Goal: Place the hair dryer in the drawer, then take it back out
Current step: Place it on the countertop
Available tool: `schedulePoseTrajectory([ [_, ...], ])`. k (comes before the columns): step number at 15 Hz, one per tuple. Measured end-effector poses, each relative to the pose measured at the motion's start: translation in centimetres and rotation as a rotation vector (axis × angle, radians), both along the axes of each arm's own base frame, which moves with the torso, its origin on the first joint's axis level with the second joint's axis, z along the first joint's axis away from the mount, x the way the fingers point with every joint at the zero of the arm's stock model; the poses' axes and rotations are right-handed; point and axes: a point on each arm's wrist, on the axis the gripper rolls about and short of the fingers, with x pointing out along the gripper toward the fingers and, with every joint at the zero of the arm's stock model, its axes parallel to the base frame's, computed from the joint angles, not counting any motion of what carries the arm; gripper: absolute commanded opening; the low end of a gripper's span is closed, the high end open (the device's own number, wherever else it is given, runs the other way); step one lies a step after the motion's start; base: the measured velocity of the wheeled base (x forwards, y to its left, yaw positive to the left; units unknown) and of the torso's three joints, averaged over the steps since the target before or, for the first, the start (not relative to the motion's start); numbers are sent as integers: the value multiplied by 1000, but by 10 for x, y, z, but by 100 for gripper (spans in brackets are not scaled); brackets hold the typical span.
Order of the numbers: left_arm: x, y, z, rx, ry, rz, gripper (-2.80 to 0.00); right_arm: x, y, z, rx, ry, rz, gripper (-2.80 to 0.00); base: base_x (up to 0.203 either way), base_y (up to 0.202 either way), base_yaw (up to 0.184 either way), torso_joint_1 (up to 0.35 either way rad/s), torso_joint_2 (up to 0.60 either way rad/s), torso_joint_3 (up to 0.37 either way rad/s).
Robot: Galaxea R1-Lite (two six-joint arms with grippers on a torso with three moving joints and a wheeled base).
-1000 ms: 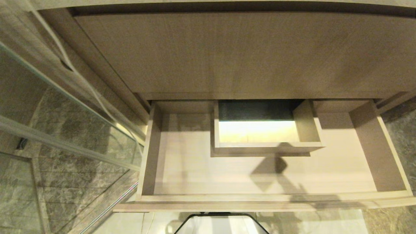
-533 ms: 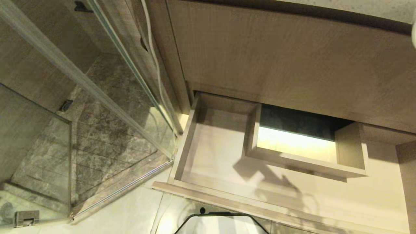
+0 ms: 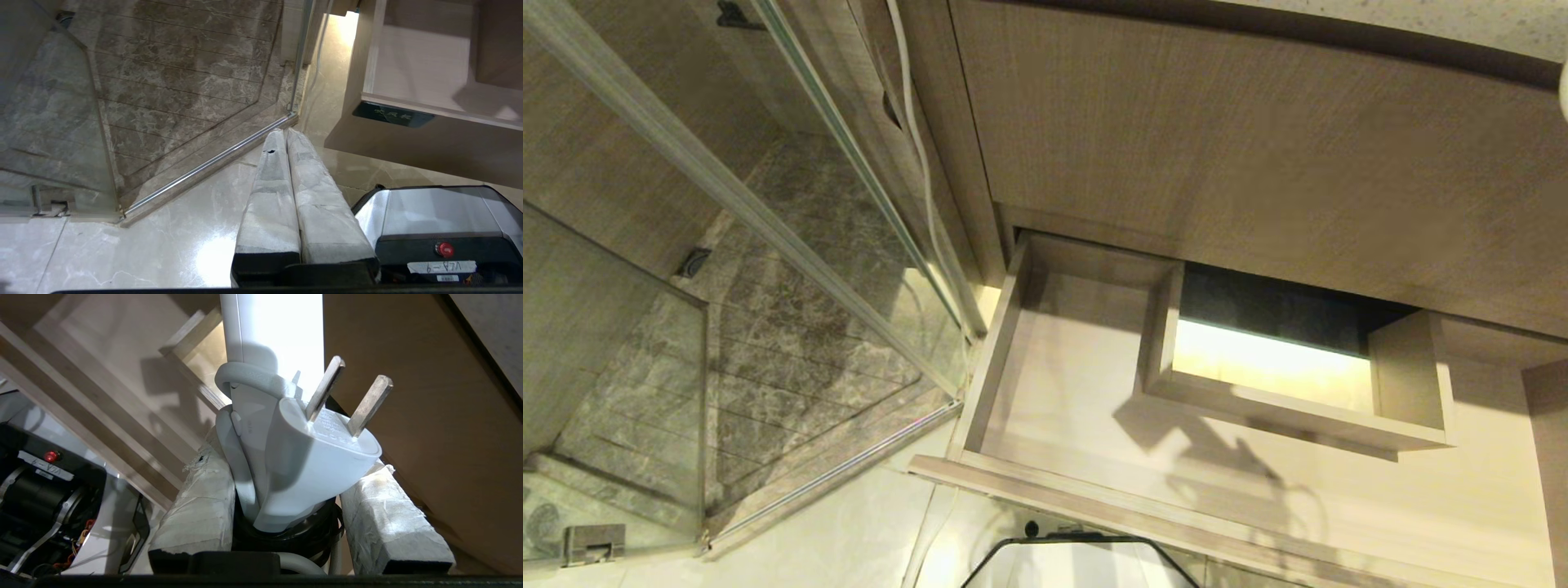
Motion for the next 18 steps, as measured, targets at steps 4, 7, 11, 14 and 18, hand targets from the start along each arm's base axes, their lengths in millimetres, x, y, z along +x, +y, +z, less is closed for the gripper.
schedulePoseTrajectory([
  [4,0,0,0,0,-2,0,-280,1,0,3,-8,-46,1,-280,0,0,0,188,-404,-137],
  [7,0,0,0,0,0,0,-280,1,0,2,-9,-47,2,-280,0,0,0,152,-523,-185],
  [11,0,0,0,0,-1,0,-280,1,0,2,-8,-48,-2,-280,0,0,0,503,-533,-221],
  [14,0,0,0,0,-1,-1,-280,1,0,3,-3,-49,0,-280,0,0,0,370,-591,-238],
  [18,0,0,0,0,-2,0,-280,1,0,3,-2,-48,0,-280,0,0,0,295,-512,-211],
])
